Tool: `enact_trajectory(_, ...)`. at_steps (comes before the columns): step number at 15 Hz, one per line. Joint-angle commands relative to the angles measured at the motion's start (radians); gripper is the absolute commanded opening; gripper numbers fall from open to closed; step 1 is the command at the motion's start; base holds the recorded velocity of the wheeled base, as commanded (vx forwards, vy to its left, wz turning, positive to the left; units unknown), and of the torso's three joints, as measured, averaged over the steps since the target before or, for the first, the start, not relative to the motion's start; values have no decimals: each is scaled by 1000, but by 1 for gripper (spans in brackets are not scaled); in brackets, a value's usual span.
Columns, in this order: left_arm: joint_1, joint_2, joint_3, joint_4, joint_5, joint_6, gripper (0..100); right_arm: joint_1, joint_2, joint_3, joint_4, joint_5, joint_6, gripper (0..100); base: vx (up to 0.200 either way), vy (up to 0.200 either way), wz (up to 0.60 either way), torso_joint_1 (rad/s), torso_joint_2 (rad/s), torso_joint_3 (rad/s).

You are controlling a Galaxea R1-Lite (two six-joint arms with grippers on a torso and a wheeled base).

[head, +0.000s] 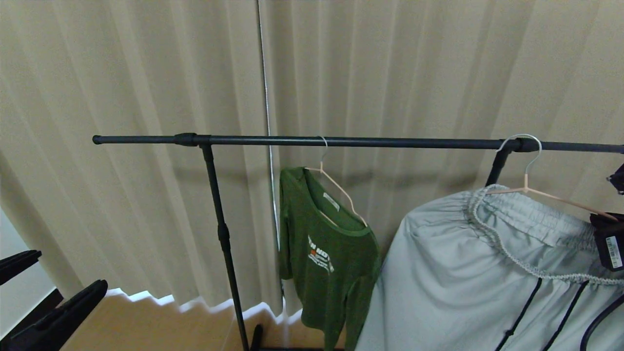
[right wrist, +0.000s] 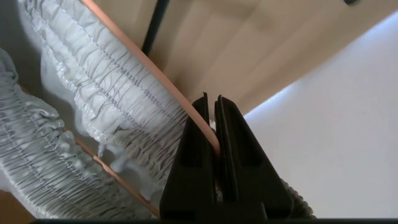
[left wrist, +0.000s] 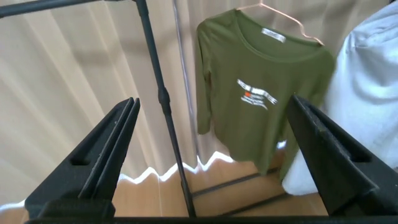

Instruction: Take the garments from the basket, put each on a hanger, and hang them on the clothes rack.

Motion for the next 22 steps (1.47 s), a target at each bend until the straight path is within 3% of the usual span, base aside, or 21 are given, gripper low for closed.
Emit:
enact_trajectory(1,1,2,1,0,0,0,100,4,6,2,0,2,1,0,200,0,0,-2,2,2)
enact_trajectory(7,1,-3,9,-2,0,6,100,22,6,8,-1,5,24,0,200,0,0,2,0,0)
enact_trajectory(12,-1,-14,15,-3,-1,24,100,67,81,-6,-6,3,110,0,0,0,0,0,0,0)
enact_trajectory(15,-1,-12,18,-2,-1,24,100,88,185,-6,-100,-1,159,0,0,0,0,0,0,0)
enact_trajectory(18,-1,-14,20,-2,-1,24,100,90,295,4,-216,-8,161,0,0,0,0,0,0,0)
enact_trajectory(22,-1,-11,20,-2,-1,24,100,90,329,16,-233,-6,171,0,0,0,0,0,0,0)
